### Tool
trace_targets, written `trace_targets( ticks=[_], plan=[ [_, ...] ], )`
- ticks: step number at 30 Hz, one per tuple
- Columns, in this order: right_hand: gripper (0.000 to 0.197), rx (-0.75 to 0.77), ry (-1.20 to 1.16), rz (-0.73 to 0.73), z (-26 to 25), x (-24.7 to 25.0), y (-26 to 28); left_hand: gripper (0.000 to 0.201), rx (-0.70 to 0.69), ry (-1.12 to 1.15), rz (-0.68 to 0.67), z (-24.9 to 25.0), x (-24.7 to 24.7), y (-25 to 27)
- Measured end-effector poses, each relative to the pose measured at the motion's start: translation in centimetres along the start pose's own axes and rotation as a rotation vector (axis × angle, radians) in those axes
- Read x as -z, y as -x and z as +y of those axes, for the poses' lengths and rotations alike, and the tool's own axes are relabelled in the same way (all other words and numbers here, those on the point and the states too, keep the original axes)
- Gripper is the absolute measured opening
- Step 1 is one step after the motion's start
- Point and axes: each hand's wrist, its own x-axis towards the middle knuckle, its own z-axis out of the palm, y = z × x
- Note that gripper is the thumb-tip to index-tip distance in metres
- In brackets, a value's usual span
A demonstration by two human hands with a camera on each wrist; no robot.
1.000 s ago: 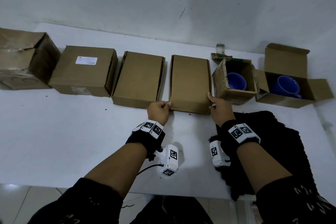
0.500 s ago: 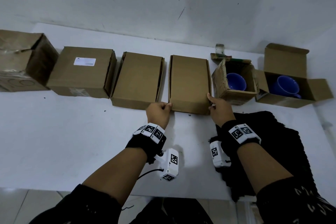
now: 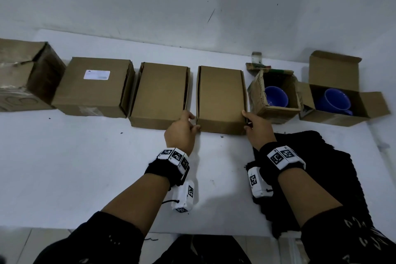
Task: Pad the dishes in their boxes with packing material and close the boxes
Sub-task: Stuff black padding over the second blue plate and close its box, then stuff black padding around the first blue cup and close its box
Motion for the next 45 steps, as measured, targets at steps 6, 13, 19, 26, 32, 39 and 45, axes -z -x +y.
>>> trace_targets(
  ticks=[6, 13, 19, 26, 32, 39, 45],
  plan=[
    [0.050, 0.106, 0.048, -0.023, -0.8, -0.8, -0.4, 0.064, -0.281, -0.305, -0.037, -0.1, 2.1, -2.8],
    [0.048, 0.129, 0.148, -0.055, -1.6, -1.5, -1.4, 0.048, -0.340, -0.416, -0.089, -0.9, 3.1, -4.9],
    [0.043, 0.164, 0.211, -0.047, -1.7, -2.0, -1.1, 0.029, -0.384, -0.390, 0.024, -0.7, 2.1, -5.0],
    [0.038, 0.176, 0.236, -0.047, -1.9, -2.0, -1.1, 0.027, -0.422, -0.400, 0.062, -1.1, 1.7, -5.1],
    [0.047, 0.173, 0.253, -0.105, -2.0, -1.2, -0.7, 0.031, -0.459, -0.558, 0.086, 0.5, 1.6, -4.8],
    [0.034, 0.218, -0.051, -0.180, -0.5, 5.8, 2.0, 0.020, -0.330, -0.489, 0.072, 5.8, -0.1, -0.7],
    [0.017, 0.042, 0.079, -0.170, 8.2, 14.3, 5.3, 0.028, -0.519, -0.073, -0.191, 14.8, -6.2, 5.9]
  ],
)
